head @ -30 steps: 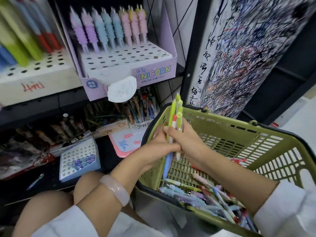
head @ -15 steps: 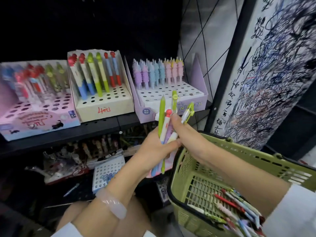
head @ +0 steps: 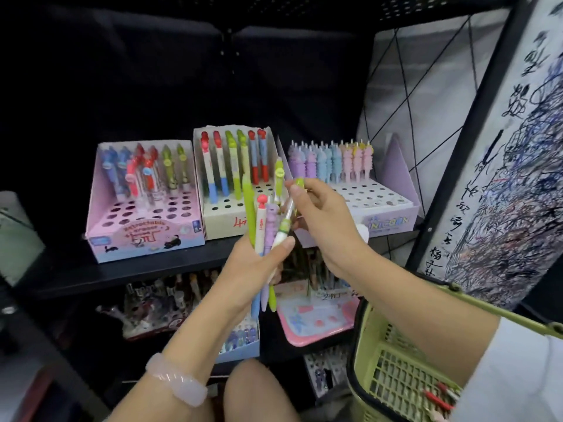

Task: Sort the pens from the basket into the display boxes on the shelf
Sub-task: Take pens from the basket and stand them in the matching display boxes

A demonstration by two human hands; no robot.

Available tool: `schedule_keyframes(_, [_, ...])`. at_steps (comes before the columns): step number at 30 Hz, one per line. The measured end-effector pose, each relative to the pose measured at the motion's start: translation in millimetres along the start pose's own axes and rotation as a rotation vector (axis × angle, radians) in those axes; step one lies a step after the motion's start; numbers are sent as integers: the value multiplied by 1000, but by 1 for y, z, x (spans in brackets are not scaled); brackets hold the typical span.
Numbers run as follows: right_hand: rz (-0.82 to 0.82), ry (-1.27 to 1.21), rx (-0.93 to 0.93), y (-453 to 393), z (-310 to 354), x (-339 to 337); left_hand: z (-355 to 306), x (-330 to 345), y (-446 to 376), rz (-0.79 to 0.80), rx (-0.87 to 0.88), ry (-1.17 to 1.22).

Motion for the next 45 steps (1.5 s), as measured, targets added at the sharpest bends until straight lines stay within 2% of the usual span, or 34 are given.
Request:
schedule_keyframes(3, [17,-30,66,-9,0,15,-8,-8,-3,-37,35,77])
schedule_keyframes(7, [109,-227,178,-23,-2,30,-15,-21,-10,-160,17,142])
schedule_keyframes(10, [201,-332,180,-31,-2,38,-20,-33,-15,-229,12,176])
schedule_keyframes(13, [160,-343,156,-45,1,38,-24,-52,-18,-340,19,156])
schedule_keyframes(18, [-120,-72,7,-86,15,24,-30,-87,-16,-450,37,93])
schedule_keyframes(21, [-174,52,-78,-101,24,30,-36,-100,-12,-518,80,38])
schedule_keyframes(27, [-8,160,-251,-110,42,93,-56,-128,-2,-599,184,-57])
schedule_keyframes(36, [97,662,-216,-139,55,151,-62,-160,9,-608,174,15])
schedule_keyframes(38, [154,705,-175,-140,52,158,-60,-161,9,-601,165,17])
schedule_keyframes(45, [164,872,-95,-140,40,168,-60,-166,7,-598,155,55])
Point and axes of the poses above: each hand's wrist, its own y-axis away from the middle knuckle, its own x-axis out of the palm, z = x × y, the point moved 2 cm from there along -y, towards the middle knuckle, and after that the axes turned 12 degrees about y, right-handed, at the moved point
